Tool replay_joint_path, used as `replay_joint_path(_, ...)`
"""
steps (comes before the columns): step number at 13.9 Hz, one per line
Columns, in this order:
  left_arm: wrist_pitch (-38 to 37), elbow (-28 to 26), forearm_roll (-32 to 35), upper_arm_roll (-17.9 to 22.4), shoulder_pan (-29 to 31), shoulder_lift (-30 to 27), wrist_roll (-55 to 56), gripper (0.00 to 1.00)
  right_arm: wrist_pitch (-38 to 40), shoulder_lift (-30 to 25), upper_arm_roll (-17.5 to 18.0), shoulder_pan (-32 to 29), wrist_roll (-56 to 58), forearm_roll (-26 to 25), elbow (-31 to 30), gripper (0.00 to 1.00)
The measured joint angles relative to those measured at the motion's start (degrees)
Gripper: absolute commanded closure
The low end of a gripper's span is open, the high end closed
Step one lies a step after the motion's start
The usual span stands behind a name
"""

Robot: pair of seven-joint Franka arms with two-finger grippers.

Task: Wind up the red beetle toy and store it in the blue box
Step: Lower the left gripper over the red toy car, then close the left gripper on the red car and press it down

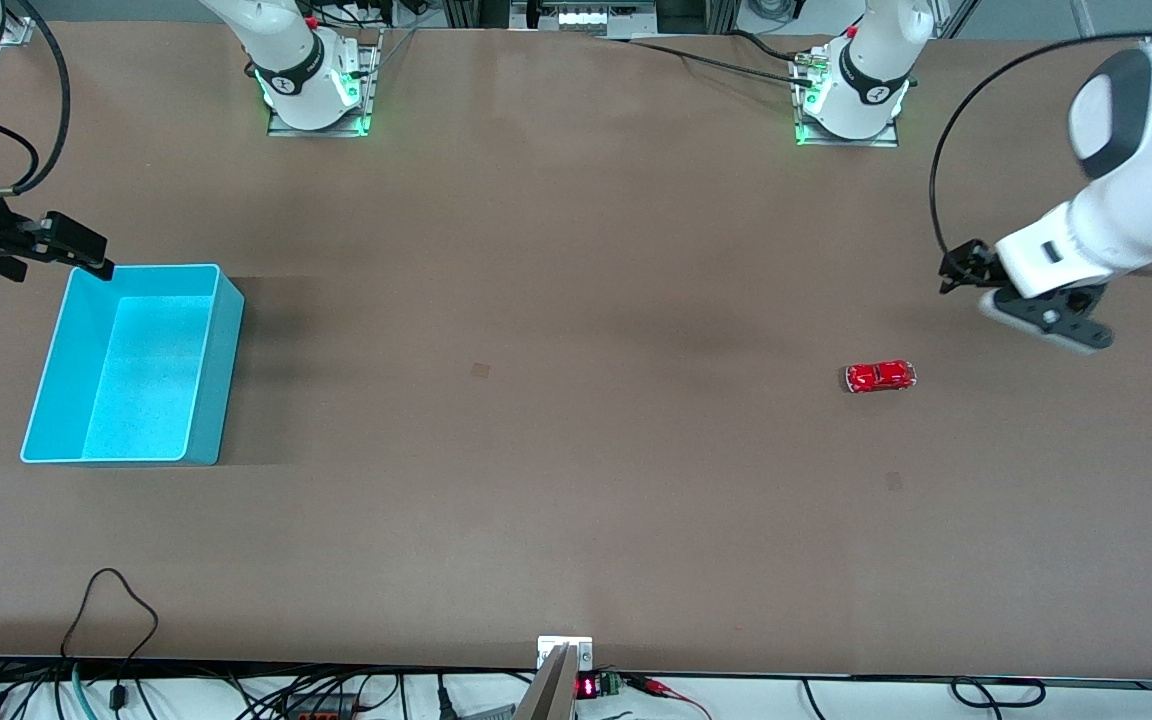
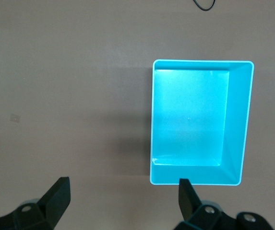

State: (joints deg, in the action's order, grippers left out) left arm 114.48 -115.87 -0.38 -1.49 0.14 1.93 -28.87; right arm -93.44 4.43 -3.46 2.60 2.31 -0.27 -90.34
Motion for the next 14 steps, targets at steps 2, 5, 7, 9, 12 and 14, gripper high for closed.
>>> replay_joint_path(2,6.19,-4.31,0.20,-1.32,-0.56,0.80,-9.12,0.00,0.01,1.64,0.00,0.02,0.02,-0.01,-0.23,0.00)
replay_joint_path(5,9.80,-5.95,0.39,-2.49,-0.92,2.84,-24.69,0.00,-0.02,4.99,0.01,0.10,0.04,-0.04,-0.43,0.00)
replay_joint_path(7,11.75,-6.03,0.79,-2.45,-0.83,5.39,-34.32,0.00,-0.14,7.13,-0.01,0.03,0.04,-0.07,-0.41,0.00)
replay_joint_path(9,13.02,-5.89,2.44,-2.41,-0.39,9.21,-39.67,0.00,-0.24,7.71,-0.03,0.01,0.04,-0.07,-0.35,0.00)
replay_joint_path(12,14.36,-5.29,2.90,-2.30,1.57,14.90,-43.27,0.00,-0.25,7.66,-0.04,0.01,0.04,-0.07,-0.08,0.00)
replay_joint_path(14,16.83,-5.02,2.95,-2.28,2.22,16.96,-46.11,0.00,-0.23,7.68,-0.03,0.02,0.04,-0.07,-0.08,0.00)
